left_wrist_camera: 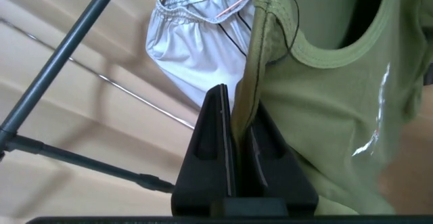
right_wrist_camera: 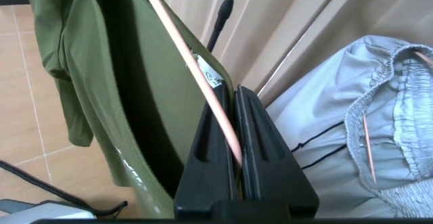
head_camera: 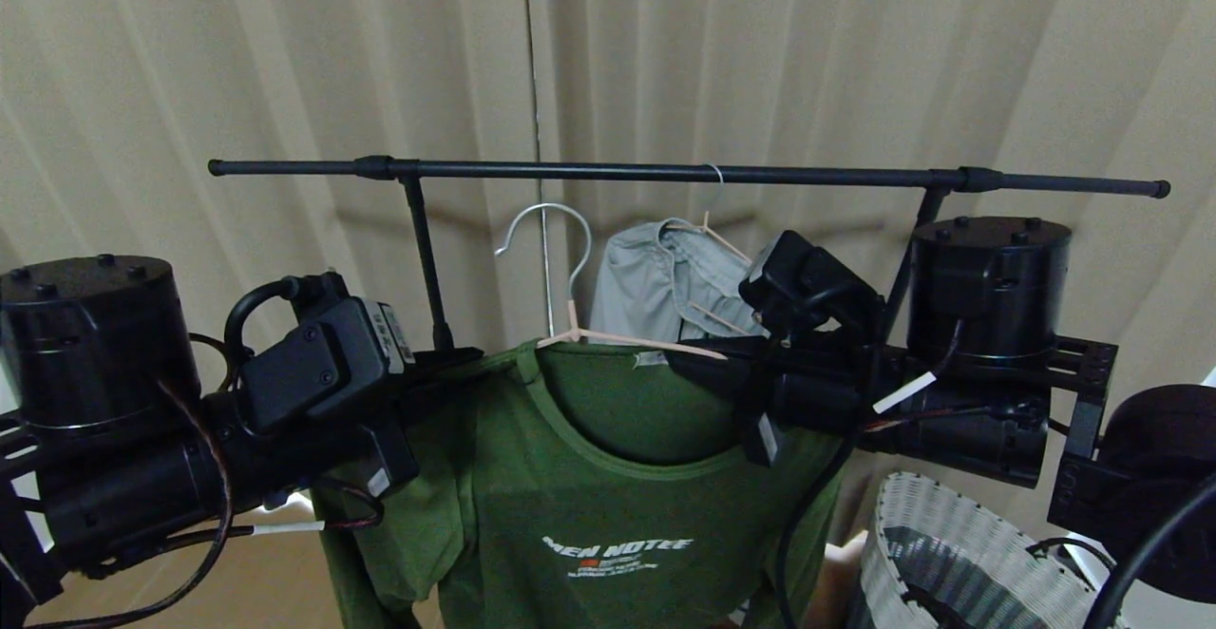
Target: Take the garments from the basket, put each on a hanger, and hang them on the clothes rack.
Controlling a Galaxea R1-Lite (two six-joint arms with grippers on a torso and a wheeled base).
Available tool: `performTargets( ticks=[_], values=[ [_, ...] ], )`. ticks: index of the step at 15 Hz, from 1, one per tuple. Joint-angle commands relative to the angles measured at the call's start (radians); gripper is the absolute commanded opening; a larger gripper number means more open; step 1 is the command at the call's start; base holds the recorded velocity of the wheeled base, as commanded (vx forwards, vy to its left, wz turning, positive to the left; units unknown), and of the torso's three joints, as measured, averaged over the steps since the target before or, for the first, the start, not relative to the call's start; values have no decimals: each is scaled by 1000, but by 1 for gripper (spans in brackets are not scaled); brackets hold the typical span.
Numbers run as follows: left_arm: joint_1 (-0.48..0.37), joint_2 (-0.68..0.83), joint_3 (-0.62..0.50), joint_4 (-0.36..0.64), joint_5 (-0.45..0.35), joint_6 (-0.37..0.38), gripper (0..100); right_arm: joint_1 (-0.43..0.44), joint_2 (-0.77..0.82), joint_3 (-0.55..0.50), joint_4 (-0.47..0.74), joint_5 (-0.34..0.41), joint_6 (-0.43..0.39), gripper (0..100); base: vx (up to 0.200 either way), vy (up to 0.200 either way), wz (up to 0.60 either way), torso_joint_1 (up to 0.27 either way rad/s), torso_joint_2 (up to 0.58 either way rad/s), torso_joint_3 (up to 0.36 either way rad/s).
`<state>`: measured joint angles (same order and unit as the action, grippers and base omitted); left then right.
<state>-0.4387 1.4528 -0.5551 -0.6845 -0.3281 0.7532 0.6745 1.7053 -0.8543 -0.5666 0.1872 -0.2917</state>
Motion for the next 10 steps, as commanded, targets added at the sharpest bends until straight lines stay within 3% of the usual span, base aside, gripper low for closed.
performTargets(
  ticks=[1, 2, 5, 10],
  values=[
    [0, -2, 1, 0, -2, 2, 0, 0, -4, 3, -1, 1, 0, 0, 0, 0, 0, 0, 0, 0],
    [0, -3, 1, 0, -2, 2, 100, 0, -6, 3, -1, 1, 2, 0, 0, 0, 0, 0, 0, 0],
    [3, -9, 1, 0, 0, -23, 100, -4, -32, 15, -1, 0, 2, 0, 0, 0, 0, 0, 0, 0],
    [9, -184, 104, 0, -2, -206, 100, -104, -138, 96, -1, -25, 5, 0, 0, 0, 0, 0, 0, 0]
  ],
)
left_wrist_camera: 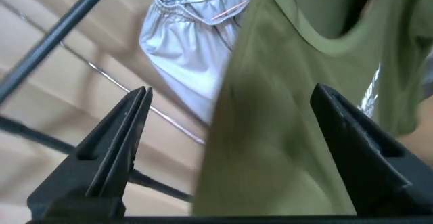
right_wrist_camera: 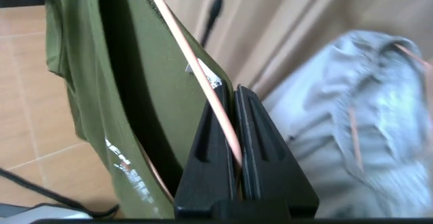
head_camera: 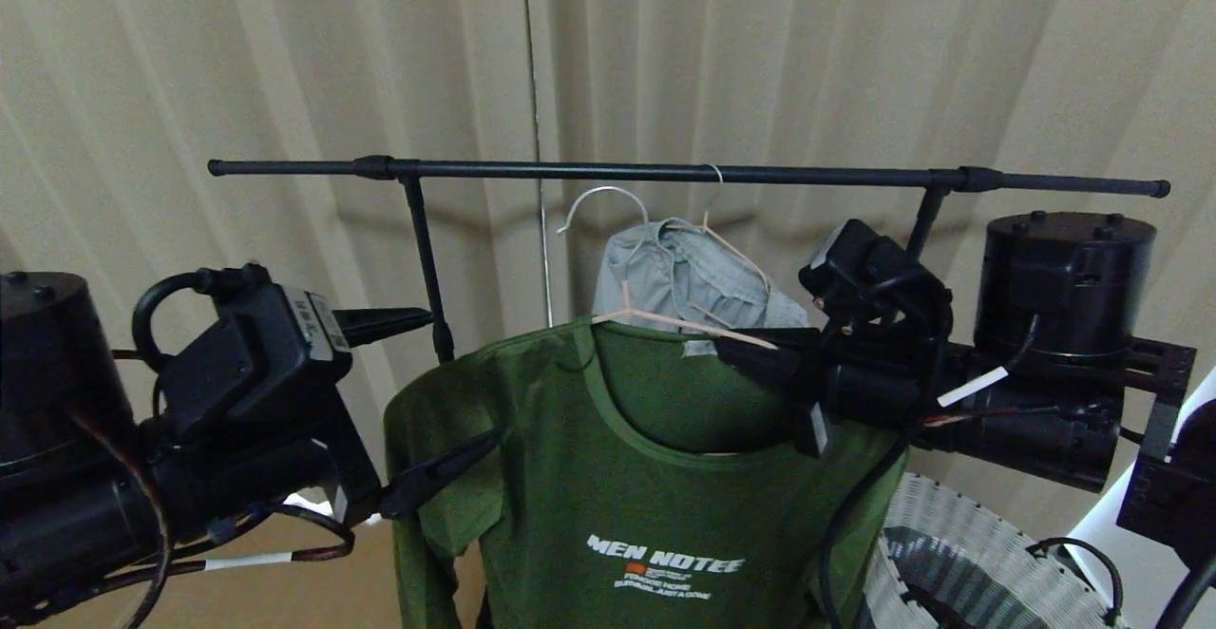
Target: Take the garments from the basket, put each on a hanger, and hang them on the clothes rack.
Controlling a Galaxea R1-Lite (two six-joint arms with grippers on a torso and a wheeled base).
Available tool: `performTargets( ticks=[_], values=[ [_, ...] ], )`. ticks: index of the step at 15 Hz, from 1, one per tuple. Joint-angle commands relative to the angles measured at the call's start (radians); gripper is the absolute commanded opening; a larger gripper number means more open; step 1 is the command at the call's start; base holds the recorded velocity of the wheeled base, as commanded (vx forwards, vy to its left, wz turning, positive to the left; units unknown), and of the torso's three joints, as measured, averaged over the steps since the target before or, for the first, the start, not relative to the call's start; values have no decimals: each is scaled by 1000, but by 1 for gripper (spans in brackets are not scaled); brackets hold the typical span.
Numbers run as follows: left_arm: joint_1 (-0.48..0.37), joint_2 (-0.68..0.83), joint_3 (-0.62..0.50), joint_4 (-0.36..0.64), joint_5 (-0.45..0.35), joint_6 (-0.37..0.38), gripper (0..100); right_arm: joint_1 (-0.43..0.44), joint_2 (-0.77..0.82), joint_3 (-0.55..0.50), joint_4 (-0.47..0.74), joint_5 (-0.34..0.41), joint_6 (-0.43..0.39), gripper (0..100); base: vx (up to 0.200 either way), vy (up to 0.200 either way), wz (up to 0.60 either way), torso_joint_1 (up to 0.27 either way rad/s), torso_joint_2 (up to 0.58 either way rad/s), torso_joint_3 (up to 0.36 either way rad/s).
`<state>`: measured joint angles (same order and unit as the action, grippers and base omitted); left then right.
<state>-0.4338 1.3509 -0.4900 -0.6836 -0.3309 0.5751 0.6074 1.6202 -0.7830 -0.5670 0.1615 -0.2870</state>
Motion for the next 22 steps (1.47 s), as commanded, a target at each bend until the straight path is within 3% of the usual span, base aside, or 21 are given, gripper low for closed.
performTargets(
  ticks=[1, 5, 9, 10, 14, 15, 20, 22],
  values=[
    [10, -96, 50, -1, 1, -38, 100, -43, -63, 36, -2, 3, 0, 0, 0, 0, 0, 0, 0, 0],
    [178, -131, 188, -1, 3, -54, 100, -69, -148, 60, -1, 10, 32, 0, 0, 0, 0, 0, 0, 0],
    [201, -93, 195, -1, 4, -72, 100, -67, -164, 64, -1, 12, 40, 0, 0, 0, 0, 0, 0, 0],
    [199, -45, 162, -1, 4, -110, 100, -61, -200, 80, -1, 59, 42, 0, 0, 0, 0, 0, 0, 0],
    [199, -2, 108, -1, 4, -110, 100, -25, -235, 87, -1, 70, 42, 0, 0, 0, 0, 0, 0, 0],
    [199, 2, 102, -1, 4, -110, 0, -25, -237, 87, -1, 70, 42, 0, 0, 0, 0, 0, 0, 0],
    [207, -7, 117, -1, 6, -104, 0, -40, -223, 76, -1, 66, 40, 0, 0, 0, 0, 0, 0, 0],
    [247, -13, 114, -2, 6, -101, 0, -69, -223, 77, -1, 67, 40, 0, 0, 0, 0, 0, 0, 0]
  ],
)
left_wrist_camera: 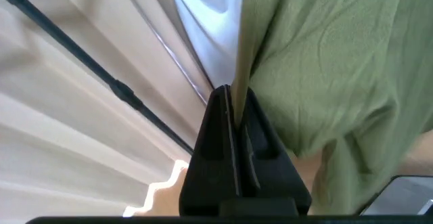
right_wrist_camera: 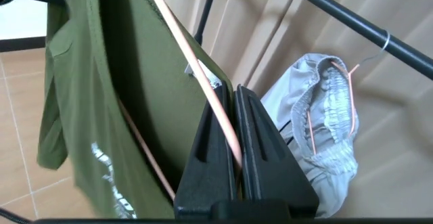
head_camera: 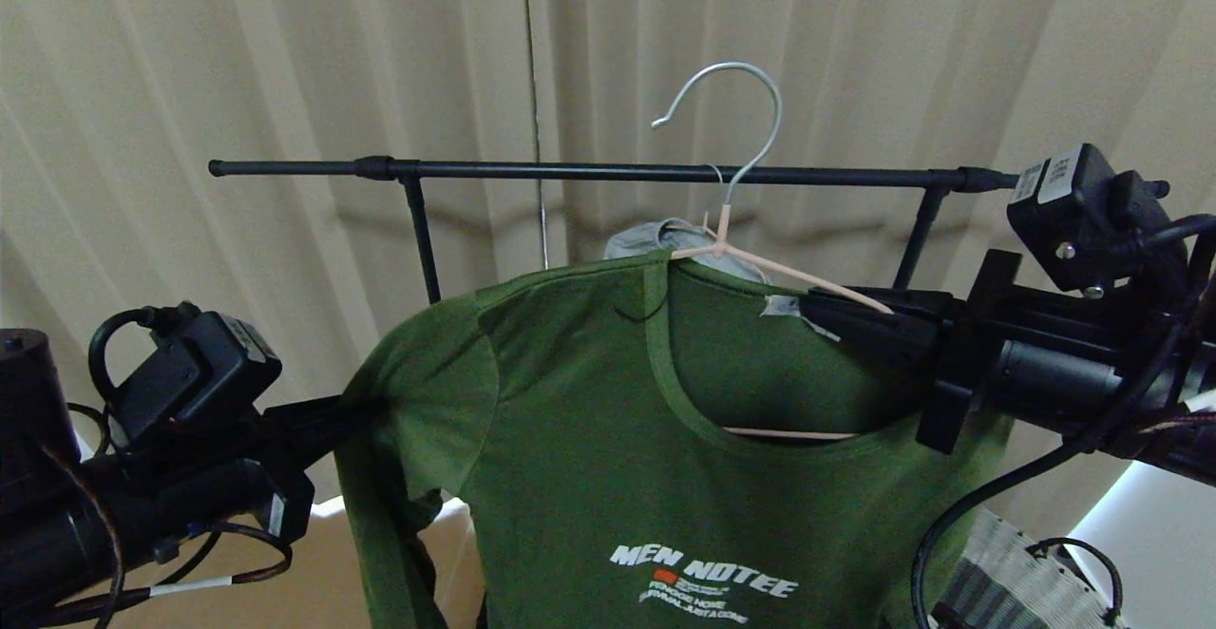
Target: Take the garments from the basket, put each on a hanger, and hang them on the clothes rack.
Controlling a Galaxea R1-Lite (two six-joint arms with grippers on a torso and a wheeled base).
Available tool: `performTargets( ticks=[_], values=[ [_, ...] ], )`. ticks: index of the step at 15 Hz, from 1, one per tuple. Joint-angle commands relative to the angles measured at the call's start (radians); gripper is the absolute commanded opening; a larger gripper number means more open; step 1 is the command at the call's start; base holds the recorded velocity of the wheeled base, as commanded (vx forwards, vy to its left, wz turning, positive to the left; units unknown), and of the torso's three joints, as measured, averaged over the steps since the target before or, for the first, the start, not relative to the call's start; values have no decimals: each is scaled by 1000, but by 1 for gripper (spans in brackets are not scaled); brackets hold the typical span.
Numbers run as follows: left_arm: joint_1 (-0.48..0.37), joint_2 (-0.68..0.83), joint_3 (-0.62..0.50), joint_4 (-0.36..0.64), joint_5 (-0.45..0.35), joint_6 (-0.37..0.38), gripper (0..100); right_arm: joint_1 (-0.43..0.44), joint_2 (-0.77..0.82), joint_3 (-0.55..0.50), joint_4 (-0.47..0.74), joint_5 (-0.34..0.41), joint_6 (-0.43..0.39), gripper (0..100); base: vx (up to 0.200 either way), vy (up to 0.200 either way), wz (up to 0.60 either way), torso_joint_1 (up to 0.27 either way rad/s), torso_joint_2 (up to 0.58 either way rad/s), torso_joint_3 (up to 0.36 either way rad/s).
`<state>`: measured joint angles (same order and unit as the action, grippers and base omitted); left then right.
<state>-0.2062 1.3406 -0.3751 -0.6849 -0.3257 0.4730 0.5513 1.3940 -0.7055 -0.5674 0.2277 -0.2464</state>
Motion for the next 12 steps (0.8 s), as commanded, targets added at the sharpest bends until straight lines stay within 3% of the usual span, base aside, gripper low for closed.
performTargets(
  ticks=[1, 3, 7, 8, 12],
  values=[
    [80, -14, -7, -1, 1, 1, 0, -34, 3, 1, 0, -1, -1, 0, 0, 0, 0, 0, 0, 0],
    [157, -21, -4, -1, -3, 3, 0, -57, 3, -2, 0, -1, -1, 0, 0, 0, 0, 0, 0, 0],
    [152, -35, 4, 1, -3, -1, 0, -57, 5, -6, 0, 1, -2, 0, 0, 0, 0, 0, 0, 0],
    [145, -40, 5, 1, -3, -2, 100, -57, 5, -5, 0, -1, -2, 0, 0, 0, 0, 0, 0, 0],
    [143, -86, 24, 2, -3, -7, 100, -57, -3, -3, 12, -8, -5, 0, 0, 0, 0, 0, 0, 0]
  ],
)
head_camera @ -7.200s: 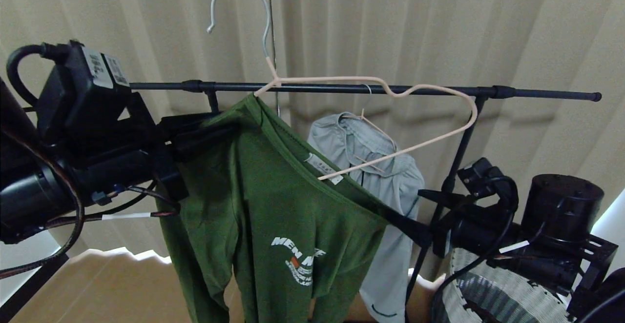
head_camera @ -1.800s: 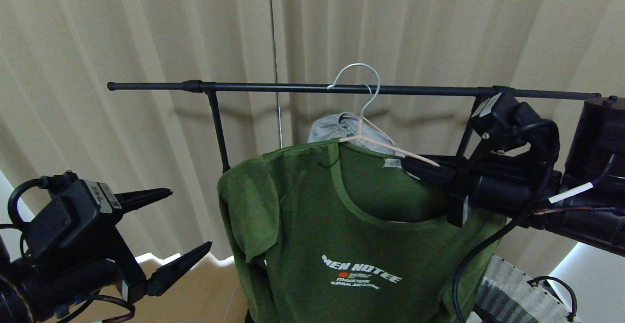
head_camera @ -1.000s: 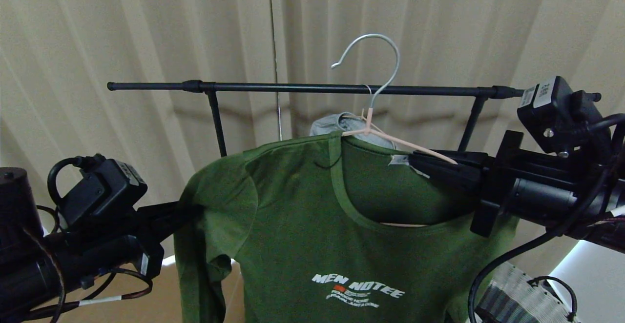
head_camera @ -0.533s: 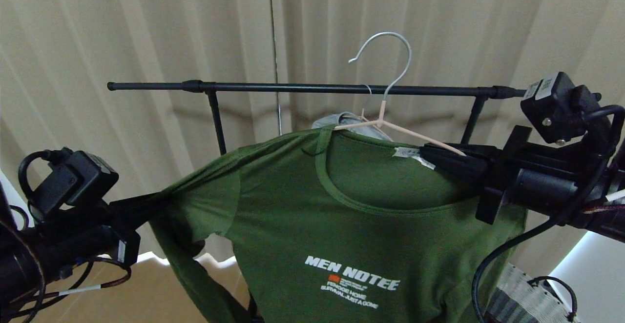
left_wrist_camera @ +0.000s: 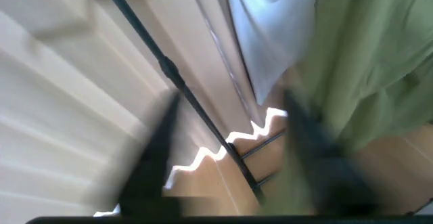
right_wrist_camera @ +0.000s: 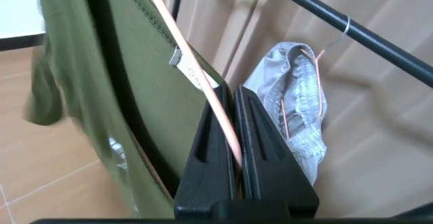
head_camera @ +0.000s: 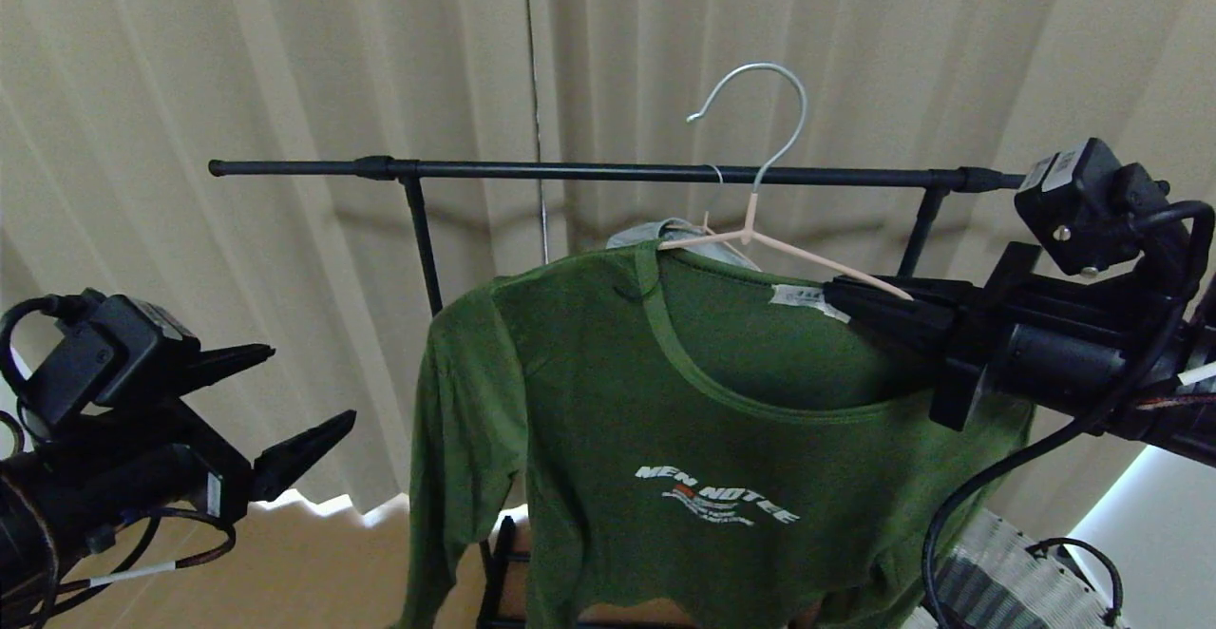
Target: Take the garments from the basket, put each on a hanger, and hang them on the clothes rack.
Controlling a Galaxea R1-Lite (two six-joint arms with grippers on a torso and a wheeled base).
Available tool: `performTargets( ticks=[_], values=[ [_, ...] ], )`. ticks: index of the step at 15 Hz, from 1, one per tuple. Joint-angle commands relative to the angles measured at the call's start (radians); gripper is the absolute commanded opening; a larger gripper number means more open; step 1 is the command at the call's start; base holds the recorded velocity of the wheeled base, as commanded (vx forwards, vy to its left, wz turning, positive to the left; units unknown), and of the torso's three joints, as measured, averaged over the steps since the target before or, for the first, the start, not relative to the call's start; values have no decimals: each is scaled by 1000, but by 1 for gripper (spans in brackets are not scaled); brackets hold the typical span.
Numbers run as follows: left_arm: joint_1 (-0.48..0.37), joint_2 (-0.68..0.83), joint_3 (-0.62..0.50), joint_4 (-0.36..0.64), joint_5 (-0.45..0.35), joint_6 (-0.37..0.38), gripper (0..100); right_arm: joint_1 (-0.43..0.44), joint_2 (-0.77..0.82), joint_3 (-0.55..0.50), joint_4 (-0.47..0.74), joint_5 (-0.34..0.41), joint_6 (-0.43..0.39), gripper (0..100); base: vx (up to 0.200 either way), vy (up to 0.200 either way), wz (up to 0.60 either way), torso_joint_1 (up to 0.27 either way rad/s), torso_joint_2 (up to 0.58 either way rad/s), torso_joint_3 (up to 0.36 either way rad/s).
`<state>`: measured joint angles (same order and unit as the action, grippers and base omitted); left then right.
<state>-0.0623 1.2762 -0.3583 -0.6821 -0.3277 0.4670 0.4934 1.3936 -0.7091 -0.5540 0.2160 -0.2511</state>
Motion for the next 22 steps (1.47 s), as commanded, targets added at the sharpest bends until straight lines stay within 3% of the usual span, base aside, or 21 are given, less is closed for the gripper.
performTargets(
  ticks=[1, 3, 5, 8, 9, 10, 13, 17, 22],
  values=[
    [-1, -46, 16, -2, -2, -1, 100, -4, -2, 7, 5, -7, -1, 0, 0, 0, 0, 0, 0, 0],
    [3, -118, 42, -2, -1, -4, 100, -21, -7, 20, 71, -75, -1, 0, 0, 0, 0, 0, 0, 0],
    [32, -245, 113, -2, 1, -21, 100, -21, -28, 28, 224, -161, 6, 0, 0, 0, 0, 0, 0, 0],
    [47, -351, 163, 0, 2, -145, 100, -21, -31, 42, 293, -234, 52, 0, 0, 0, 0, 0, 0, 0],
    [47, -351, 163, 0, 2, -145, 100, -21, -31, 42, 293, -234, 52, 0, 0, 0, 0, 0, 0, 0],
    [47, -380, 200, 0, 4, -205, 100, -21, -30, 43, 298, -267, 99, 0, 0, 0, 0, 0, 0, 0],
    [53, -429, 226, 4, 9, -254, 100, -19, -25, 46, 299, -302, 124, 0, 0, 0, 0, 0, 0, 0],
    [88, -500, 295, 6, 59, -255, 100, -21, -33, 50, 298, -303, 125, 0, 0, 0, 0, 0, 0, 0],
    [88, -503, 294, 18, 82, -254, 100, -19, -25, 39, 289, -303, 125, 0, 0, 0, 0, 0, 0, 0]
  ],
)
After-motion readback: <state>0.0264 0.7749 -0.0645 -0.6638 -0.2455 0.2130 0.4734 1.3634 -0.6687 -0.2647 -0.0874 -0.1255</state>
